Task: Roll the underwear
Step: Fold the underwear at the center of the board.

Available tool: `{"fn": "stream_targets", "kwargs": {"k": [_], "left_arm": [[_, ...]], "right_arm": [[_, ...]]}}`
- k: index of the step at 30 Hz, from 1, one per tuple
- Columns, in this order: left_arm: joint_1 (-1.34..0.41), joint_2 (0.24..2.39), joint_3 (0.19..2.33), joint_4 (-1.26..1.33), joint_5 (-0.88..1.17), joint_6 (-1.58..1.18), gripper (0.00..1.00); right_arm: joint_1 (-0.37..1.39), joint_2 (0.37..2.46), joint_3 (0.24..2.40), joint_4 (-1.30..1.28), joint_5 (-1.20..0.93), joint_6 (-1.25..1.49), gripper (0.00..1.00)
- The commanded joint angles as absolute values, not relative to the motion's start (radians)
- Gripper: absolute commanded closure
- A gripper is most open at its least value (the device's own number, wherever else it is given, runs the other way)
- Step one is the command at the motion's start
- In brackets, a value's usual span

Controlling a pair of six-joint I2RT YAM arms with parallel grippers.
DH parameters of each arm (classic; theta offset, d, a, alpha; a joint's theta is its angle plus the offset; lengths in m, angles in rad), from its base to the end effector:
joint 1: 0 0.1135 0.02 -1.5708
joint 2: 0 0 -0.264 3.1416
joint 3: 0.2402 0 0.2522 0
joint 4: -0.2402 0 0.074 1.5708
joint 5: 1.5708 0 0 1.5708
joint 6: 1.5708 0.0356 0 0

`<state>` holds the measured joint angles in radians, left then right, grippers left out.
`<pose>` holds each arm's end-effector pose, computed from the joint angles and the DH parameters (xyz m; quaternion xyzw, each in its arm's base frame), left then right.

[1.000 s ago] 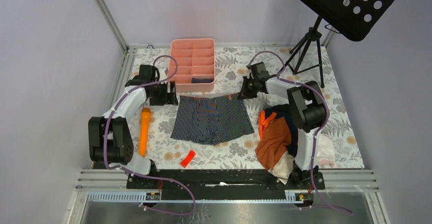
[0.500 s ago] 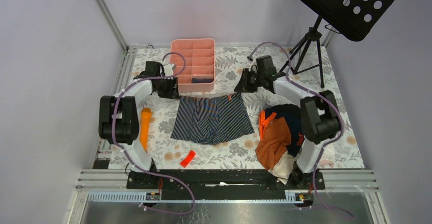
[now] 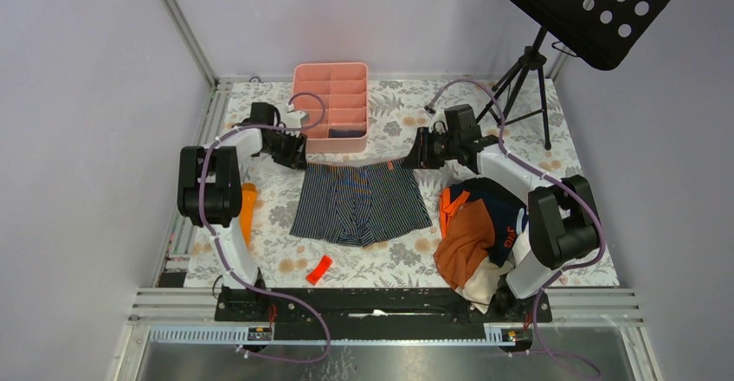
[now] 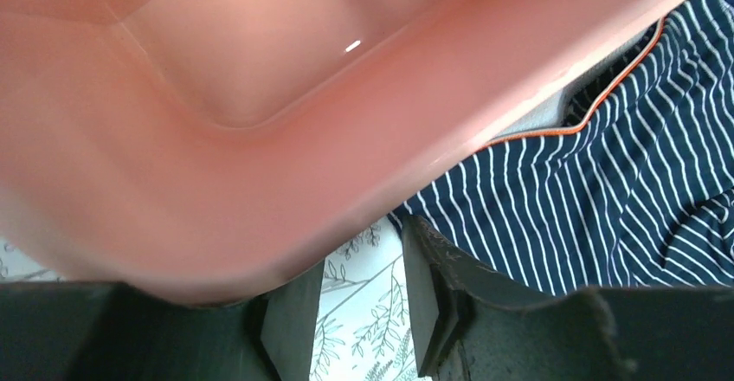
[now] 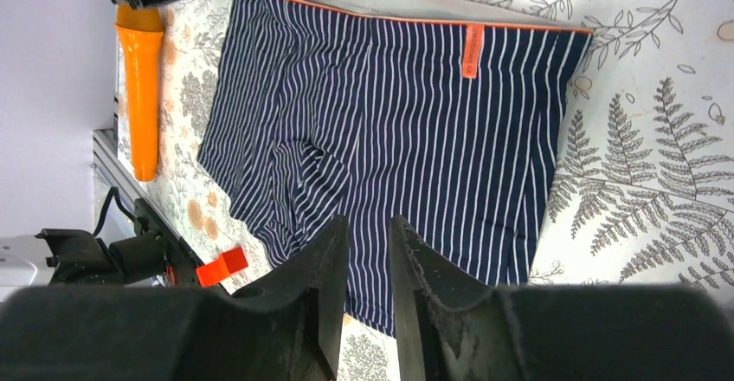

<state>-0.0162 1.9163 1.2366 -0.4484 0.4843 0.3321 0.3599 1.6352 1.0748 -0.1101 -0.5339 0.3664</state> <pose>0.3825 -0.0228 0.1593 0.2160 0.9237 -0.1975 0.2473 0.3290 0.1432 0.2325 -0.1119 0.8689 0.3711 0.3080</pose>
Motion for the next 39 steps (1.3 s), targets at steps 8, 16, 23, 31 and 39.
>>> {"fn": "stream_targets", "kwargs": {"k": [8,16,23,31,39], "left_arm": [[-0.014,2.011,1.326,-0.507,0.619,0.436,0.71],[-0.014,2.008,1.307,-0.546,0.68,0.451,0.72],[-0.014,1.997,1.303,-0.484,0.645,0.39,0.78],[-0.014,1.979,1.293,-0.485,0.684,0.349,1.0],[-0.014,1.888,1.219,-0.416,0.614,0.25,0.82]], "right_arm": [[0.359,1.58,1.039,-0.118,-0.52,0.324,0.68],[0.36,1.574,1.012,-0.11,-0.515,0.325,0.67],[0.359,1.569,1.008,-0.109,-0.518,0.326,0.67],[0.368,1.575,1.028,-0.125,-0.562,0.275,0.7],[0.381,1.601,1.068,-0.119,-0.588,0.278,0.69]]}}
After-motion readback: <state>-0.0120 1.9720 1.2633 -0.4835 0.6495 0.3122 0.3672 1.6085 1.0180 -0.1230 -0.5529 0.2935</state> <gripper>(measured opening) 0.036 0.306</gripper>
